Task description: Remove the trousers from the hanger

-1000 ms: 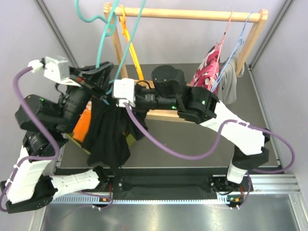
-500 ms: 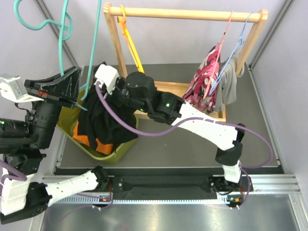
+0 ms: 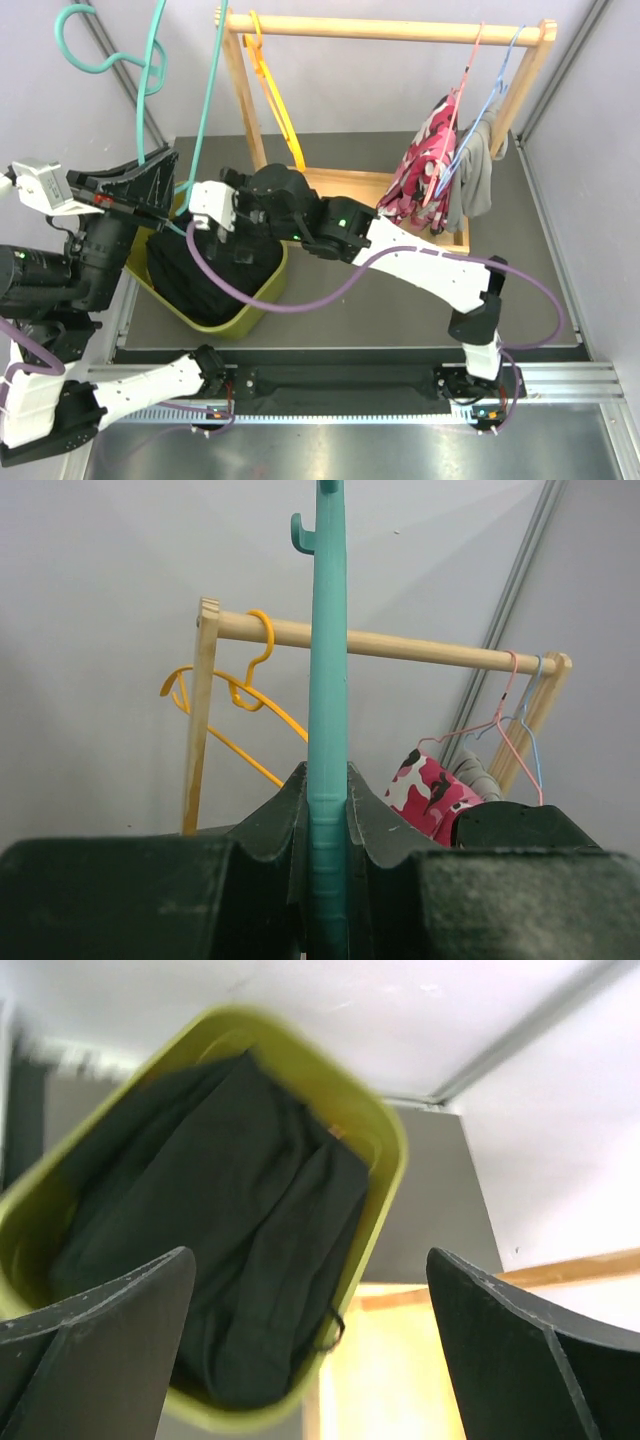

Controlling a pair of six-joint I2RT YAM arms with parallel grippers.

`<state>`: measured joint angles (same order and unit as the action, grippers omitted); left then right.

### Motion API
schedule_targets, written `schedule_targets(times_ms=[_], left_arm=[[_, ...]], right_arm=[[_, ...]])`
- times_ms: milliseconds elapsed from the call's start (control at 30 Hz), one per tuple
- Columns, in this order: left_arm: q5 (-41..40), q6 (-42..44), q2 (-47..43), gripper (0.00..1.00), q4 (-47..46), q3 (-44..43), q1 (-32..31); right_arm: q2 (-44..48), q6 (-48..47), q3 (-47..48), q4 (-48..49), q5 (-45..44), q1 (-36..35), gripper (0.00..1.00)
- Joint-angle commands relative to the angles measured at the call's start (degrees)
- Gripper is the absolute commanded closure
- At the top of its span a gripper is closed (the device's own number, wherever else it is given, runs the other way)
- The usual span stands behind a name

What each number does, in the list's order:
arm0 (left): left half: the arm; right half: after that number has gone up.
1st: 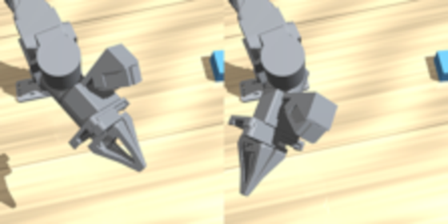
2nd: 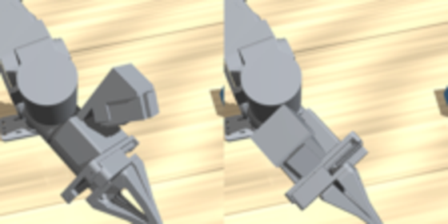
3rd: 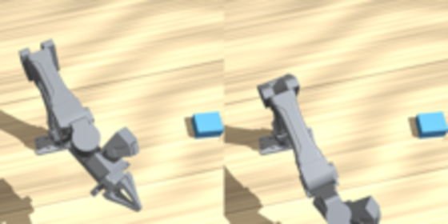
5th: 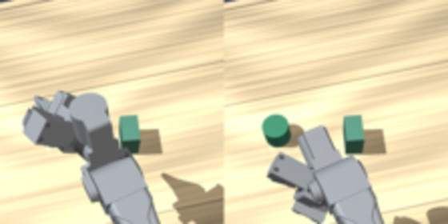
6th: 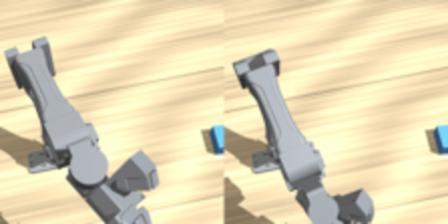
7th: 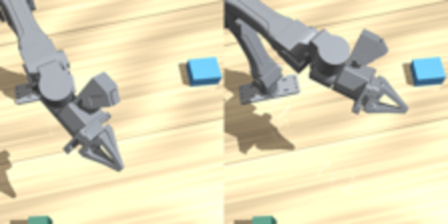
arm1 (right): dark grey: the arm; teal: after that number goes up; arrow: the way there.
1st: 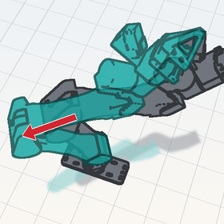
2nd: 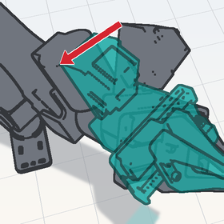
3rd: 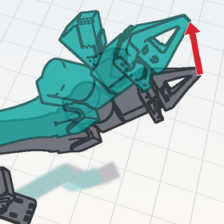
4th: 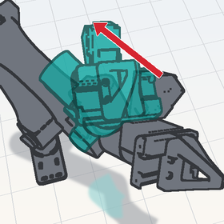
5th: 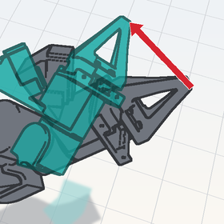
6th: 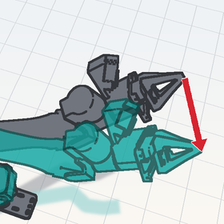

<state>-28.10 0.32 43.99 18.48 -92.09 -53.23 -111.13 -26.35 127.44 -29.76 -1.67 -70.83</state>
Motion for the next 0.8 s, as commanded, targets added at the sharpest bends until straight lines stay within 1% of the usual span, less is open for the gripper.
schedule_targets(times_ms=[0, 33, 67, 133, 167, 233, 300, 367, 467, 600, 767], left_arm=[[1.72, -1.97, 0.04, 1.0, 1.12, 0.6, 0.15], [2.86, -2.6, 0.39, 1.0, 1.9, 0.6, 0.15], [2.87, -2.6, 0.57, 1.0, 1.91, 0.6, 0.15], [4.54, -3.65, 1.01, 1.0, 2.87, 0.69, 0.15], [5.15, -4.09, 1.71, 1.0, 3.31, 0.69, 0.15], [6.56, -5.59, 2.15, 1.0, 4.54, 0.69, 0.15], [7.18, -7.07, 3.12, 1.0, 5.77, 0.6, 0.15], [7.53, -8.13, 3.73, 1.0, 6.3, 0.86, 0.15], [7.27, -10.51, 5.4, 1.0, 7.36, 1.3, 0.15], [6.65, -13.84, 7.95, 1.0, 9.73, 1.13, 0.15], [6.47, -15.34, 10.15, 1.0, 13.77, -0.02, 0.15]], right_arm=[[8.63, -13.35, -0.08, -10.55, 9.92, -1.07, 0.02], [10.74, -18.25, -0.26, -16.41, 13.94, -1.07, 0.02], [10.76, -21.78, -0.26, -20.91, 16.15, -1.07, 0.01], [14.0, -27.06, -1.4, -25.85, 18.54, -1.16, 0.01], [14.97, -28.31, -2.62, -30.4, 19.59, -1.16, 0.01], [17.52, -31.73, -3.68, -34.47, 19.61, -1.16, 0.01], [20.15, -32.97, -5.97, -37.64, 19.25, -1.07, 0.01], [21.74, -34.56, -7.81, -39.23, 18.2, -0.81, 0.01], [24.81, -34.91, -8.34, -40.11, 18.98, 1.47, 0.0], [27.8, -33.42, -7.64, -39.85, 21.27, 7.26, 0.0], [32.37, -31.14, -8.34, -38.97, 24.96, 13.25, 0.0]])
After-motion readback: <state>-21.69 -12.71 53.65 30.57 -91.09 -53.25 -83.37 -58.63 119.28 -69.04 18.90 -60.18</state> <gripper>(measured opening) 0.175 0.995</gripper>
